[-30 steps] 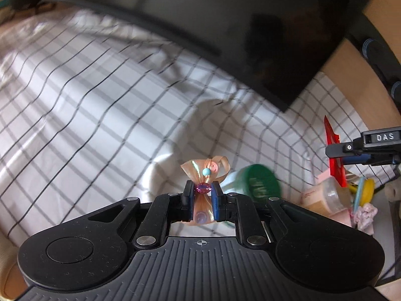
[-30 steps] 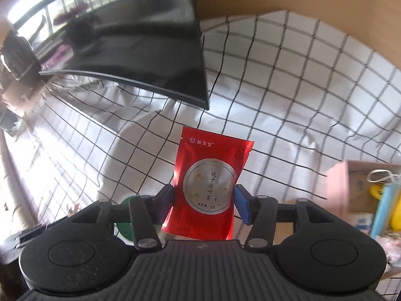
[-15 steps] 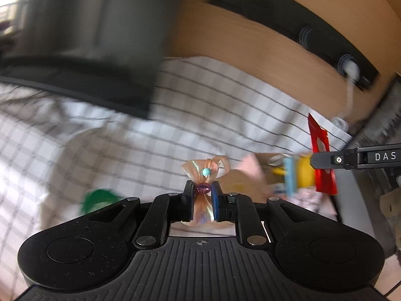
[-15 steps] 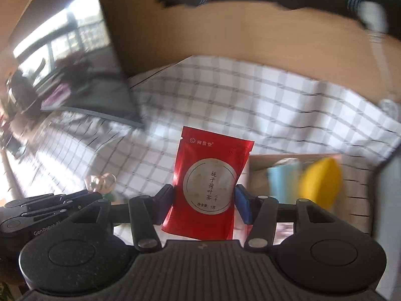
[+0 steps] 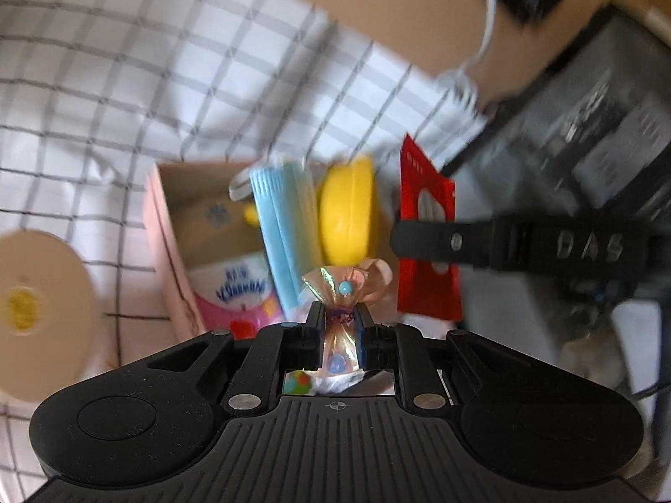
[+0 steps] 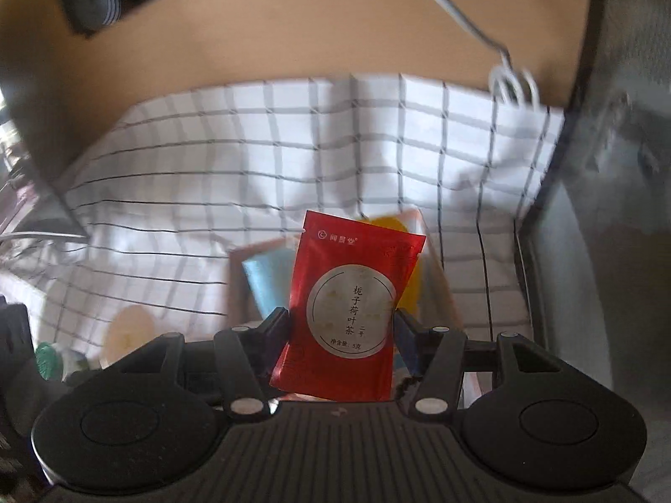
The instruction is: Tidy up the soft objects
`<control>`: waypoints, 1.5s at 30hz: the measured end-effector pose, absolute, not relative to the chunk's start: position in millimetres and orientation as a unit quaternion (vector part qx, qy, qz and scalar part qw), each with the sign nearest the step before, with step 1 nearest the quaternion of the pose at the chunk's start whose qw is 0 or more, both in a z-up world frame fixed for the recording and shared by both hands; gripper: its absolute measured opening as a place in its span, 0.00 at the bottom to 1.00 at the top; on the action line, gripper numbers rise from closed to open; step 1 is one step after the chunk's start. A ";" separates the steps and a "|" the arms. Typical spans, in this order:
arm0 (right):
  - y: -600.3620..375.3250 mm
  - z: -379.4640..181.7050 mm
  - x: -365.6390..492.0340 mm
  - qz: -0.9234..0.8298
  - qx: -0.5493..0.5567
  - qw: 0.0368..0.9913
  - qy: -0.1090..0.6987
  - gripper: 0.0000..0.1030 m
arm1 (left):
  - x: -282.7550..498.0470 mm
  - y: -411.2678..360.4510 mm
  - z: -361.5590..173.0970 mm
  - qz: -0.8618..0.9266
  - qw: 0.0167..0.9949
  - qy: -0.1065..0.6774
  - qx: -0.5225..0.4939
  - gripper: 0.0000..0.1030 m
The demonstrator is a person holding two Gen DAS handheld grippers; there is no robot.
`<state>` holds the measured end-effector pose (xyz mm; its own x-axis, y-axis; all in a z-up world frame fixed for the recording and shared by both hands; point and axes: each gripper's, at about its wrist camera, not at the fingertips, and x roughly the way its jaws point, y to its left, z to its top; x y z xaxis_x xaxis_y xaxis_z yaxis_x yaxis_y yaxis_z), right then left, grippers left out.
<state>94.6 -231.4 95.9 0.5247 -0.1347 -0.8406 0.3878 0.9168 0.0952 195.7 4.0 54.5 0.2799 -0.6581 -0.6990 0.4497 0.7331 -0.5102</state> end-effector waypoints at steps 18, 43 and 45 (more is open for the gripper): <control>-240.5 50.0 108.6 -0.212 0.165 0.831 0.487 0.57 | 160.7 22.4 81.1 -0.364 0.850 0.380 0.021 0.20; -157.5 4.1 -37.2 0.018 0.032 0.903 0.428 0.81 | -14.1 65.5 -4.8 -0.039 0.930 0.362 -0.049 0.22; -151.9 -4.9 -39.8 0.000 -0.012 0.902 0.431 0.81 | -14.3 57.5 -7.2 -0.038 0.934 0.352 -0.041 0.23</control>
